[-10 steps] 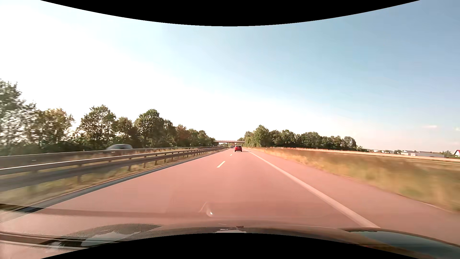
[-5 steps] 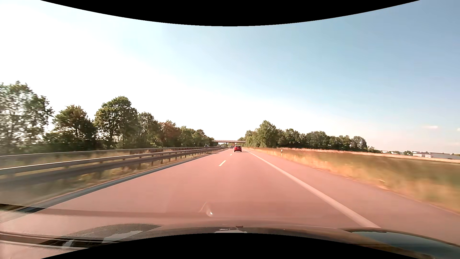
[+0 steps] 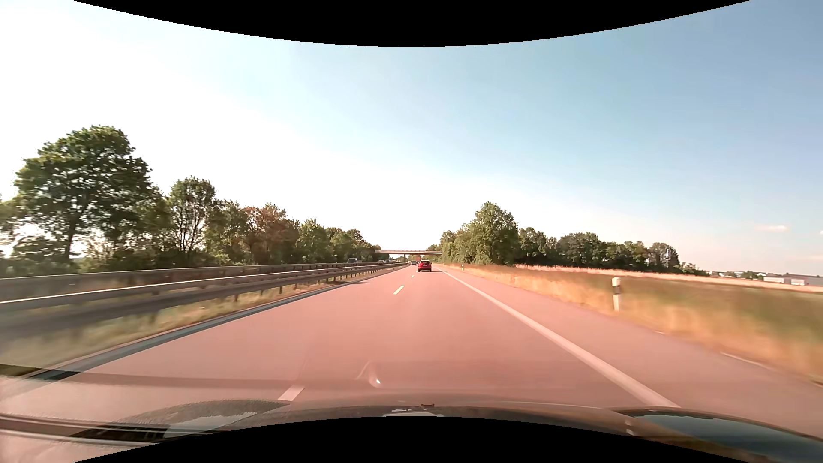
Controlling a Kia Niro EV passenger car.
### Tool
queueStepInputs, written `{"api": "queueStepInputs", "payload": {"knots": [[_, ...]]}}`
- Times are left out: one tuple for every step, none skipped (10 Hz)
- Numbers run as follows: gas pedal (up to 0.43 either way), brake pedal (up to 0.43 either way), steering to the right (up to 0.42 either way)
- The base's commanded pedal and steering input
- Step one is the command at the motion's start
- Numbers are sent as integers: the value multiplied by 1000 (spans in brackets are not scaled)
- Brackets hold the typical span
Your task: Follow the waypoints while adhering to traffic rules and regulations
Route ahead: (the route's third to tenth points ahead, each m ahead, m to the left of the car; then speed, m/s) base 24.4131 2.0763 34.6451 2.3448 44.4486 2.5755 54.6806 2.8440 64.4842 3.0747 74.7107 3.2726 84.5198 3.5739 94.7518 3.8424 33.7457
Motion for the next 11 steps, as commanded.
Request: {"api": "queueStepInputs", "payload": {"knots": [[339,6,0],[339,6,0],[339,6,-1],[339,6,0],[339,6,-1],[339,6,-1],[339,6,-1],[339,6,-1],[339,6,-1],[339,6,-1],[339,6,-2]]}}
